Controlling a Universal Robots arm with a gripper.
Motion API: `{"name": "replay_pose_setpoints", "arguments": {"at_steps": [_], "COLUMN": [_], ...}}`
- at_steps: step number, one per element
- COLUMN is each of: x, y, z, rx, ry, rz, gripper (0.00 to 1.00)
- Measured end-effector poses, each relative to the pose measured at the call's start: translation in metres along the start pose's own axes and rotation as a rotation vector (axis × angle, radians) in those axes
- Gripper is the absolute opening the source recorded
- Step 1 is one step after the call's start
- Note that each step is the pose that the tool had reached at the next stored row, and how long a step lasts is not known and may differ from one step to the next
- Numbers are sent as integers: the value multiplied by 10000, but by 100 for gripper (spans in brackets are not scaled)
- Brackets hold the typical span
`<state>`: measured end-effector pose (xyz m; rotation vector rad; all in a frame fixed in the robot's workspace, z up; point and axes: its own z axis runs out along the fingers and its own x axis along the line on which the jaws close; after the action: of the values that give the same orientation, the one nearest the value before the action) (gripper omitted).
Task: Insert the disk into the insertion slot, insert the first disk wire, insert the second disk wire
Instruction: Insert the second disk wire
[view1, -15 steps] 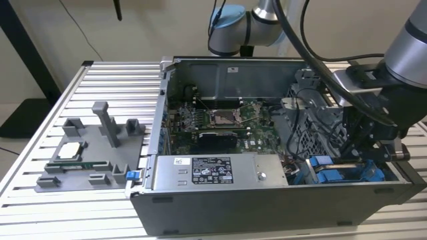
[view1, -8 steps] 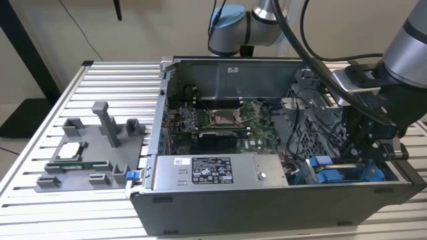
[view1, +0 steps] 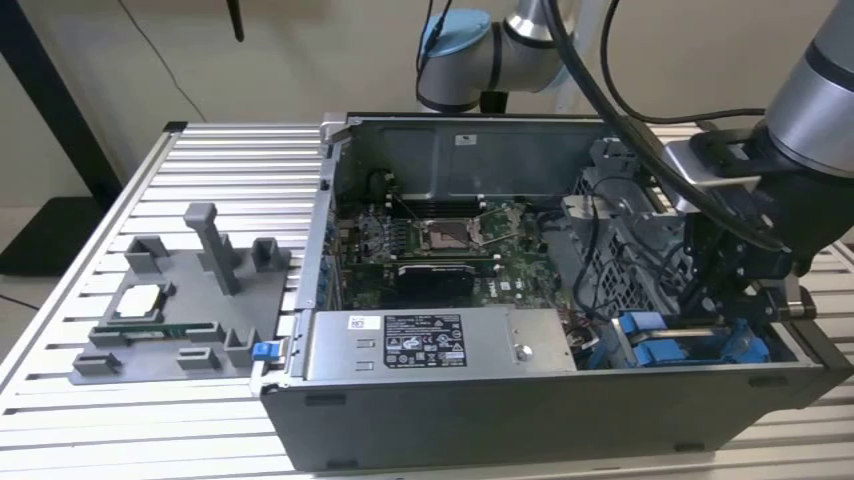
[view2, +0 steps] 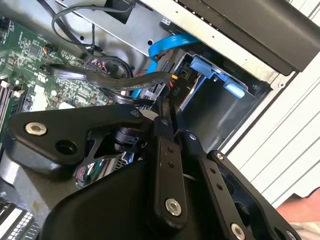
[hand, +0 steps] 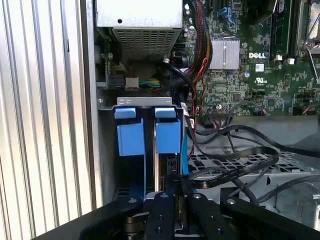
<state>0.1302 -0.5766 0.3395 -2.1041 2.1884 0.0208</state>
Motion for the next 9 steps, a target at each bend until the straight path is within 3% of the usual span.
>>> {"name": "replay_pose_setpoints", "arguments": {"at_steps": [9], "x": [6], "y": [-3], "z": [58], "rx": [2], "ry": [14], "rz": [16], "gripper": [0]}}
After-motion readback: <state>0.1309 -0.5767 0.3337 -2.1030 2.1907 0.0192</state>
